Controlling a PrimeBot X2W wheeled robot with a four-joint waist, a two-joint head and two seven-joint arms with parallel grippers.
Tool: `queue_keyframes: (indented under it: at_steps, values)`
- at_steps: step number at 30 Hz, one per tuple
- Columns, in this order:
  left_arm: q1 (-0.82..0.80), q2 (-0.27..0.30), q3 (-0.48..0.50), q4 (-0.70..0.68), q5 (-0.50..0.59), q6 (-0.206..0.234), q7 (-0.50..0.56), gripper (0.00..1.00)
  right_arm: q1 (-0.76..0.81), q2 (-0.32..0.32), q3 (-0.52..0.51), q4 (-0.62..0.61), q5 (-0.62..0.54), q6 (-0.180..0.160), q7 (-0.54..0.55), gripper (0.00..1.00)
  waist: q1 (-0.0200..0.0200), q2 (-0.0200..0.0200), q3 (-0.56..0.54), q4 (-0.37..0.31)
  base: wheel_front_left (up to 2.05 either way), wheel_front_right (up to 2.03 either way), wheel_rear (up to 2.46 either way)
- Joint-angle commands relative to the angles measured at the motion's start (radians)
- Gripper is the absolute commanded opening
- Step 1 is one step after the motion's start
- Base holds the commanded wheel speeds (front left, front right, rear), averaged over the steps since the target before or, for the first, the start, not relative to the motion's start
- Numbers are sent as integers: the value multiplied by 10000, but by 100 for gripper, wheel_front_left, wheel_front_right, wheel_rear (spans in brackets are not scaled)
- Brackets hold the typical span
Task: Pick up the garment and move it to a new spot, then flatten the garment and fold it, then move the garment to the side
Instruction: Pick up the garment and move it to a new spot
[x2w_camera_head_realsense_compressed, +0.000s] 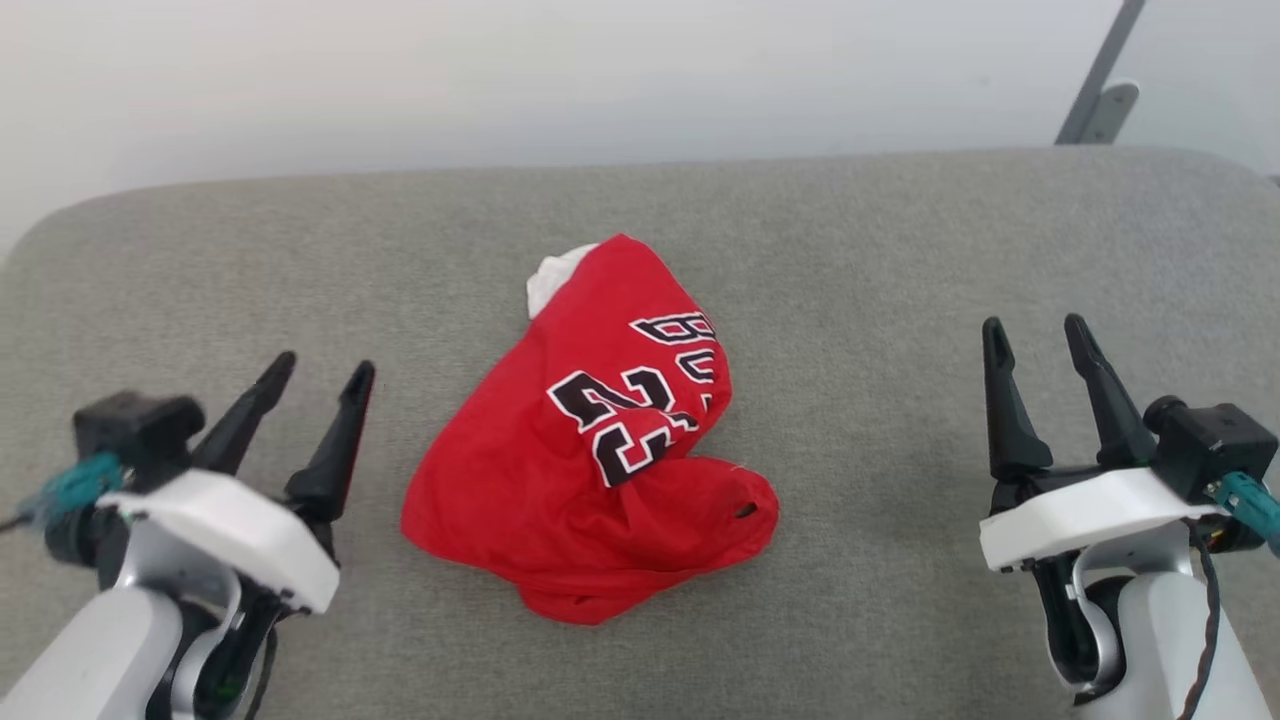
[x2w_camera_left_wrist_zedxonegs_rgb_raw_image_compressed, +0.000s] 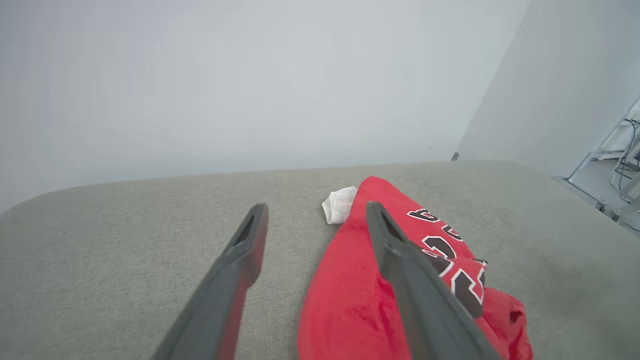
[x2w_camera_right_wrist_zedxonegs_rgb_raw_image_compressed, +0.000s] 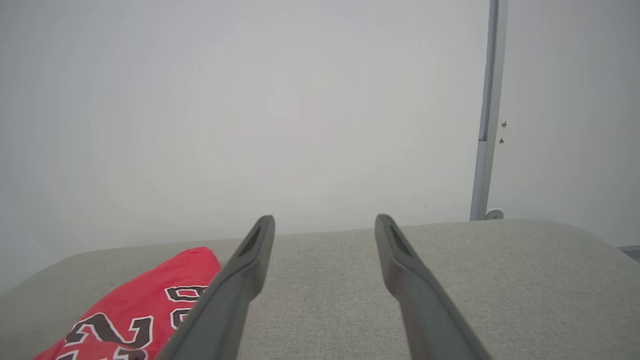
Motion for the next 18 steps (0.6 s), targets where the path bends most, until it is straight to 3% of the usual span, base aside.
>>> queue_keyframes:
  at_steps: [1,10,18]
  values:
    - [311,21,161,-89,127,109,-327,100,133,-3,8,-18,-30,1,40,100,0,-1,-182,163,0,0,0]
    - [1950,-136,974,-336,148,508,-1866,100,543,-5,-21,-19,-19,1,165,100,0,-1,-545,485,0,0,0]
    - [2941,-681,1785,-258,574,350,-2049,100,881,-3,-96,-69,49,1,172,100,0,-1,-754,658,0,0,0]
